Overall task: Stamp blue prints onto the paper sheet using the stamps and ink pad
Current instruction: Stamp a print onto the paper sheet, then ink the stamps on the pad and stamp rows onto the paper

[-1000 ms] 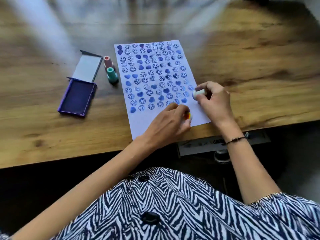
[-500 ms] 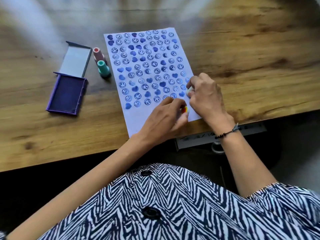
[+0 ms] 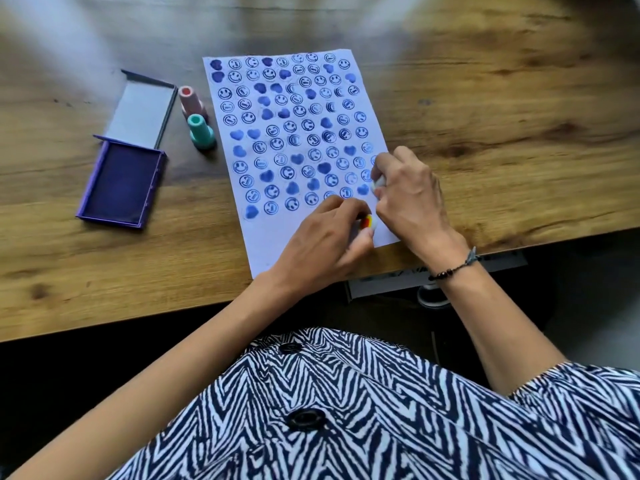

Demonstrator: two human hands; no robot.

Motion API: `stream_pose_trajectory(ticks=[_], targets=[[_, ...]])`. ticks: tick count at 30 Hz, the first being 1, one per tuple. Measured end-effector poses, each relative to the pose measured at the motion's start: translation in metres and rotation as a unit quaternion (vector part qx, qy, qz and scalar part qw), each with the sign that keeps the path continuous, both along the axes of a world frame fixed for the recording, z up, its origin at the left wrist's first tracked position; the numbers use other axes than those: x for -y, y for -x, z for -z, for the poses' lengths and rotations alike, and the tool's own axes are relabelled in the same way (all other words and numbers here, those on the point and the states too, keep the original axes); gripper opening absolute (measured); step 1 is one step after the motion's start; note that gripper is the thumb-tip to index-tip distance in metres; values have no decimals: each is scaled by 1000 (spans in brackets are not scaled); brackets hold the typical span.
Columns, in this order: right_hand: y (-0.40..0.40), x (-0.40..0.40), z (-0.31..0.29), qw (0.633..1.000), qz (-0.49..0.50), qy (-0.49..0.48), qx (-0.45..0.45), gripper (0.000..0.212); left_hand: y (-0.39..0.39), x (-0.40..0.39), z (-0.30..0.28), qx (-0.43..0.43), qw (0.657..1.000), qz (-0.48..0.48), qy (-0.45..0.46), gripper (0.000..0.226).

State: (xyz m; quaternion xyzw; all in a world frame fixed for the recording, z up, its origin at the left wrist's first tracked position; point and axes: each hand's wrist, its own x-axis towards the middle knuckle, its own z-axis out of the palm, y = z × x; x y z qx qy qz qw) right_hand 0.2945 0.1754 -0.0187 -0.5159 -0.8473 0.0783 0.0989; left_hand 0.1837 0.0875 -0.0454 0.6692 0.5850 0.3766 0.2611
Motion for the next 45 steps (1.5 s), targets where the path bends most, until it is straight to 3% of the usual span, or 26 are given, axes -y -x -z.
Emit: stream_pose_trajectory(ticks=[8,11,16,19,23,26,30,40,45], targets=[[-2,-5,-3,999,-4,33,-14,12,0,1,-2,2,1000,2,2,39],[-12,-8,-10,992,23,69,-102,15,0,1,-3,19,1000,-6,8,38],[-38,8,-39,924,144,82,-345,13,3,-1,-3,83,996,-22,8,40],[-38,22,-41,877,164,170,-418,20,6,-2,-6,136,990,-47,-1,32],[-26,40,-40,831,130,258,-476,15,7,-2,-11,257,962,-63,62,26],[-18,46,-39,827,102,266,-484,11,6,0,-17,333,939,-49,67,19],[-13,49,-38,837,94,253,-475,10,6,1,-23,364,928,-40,67,17],[8,50,-30,832,63,255,-488,8,19,4,-28,327,936,-96,90,11],[49,45,-26,877,-9,270,-398,8,54,17,-28,252,945,-169,124,11]])
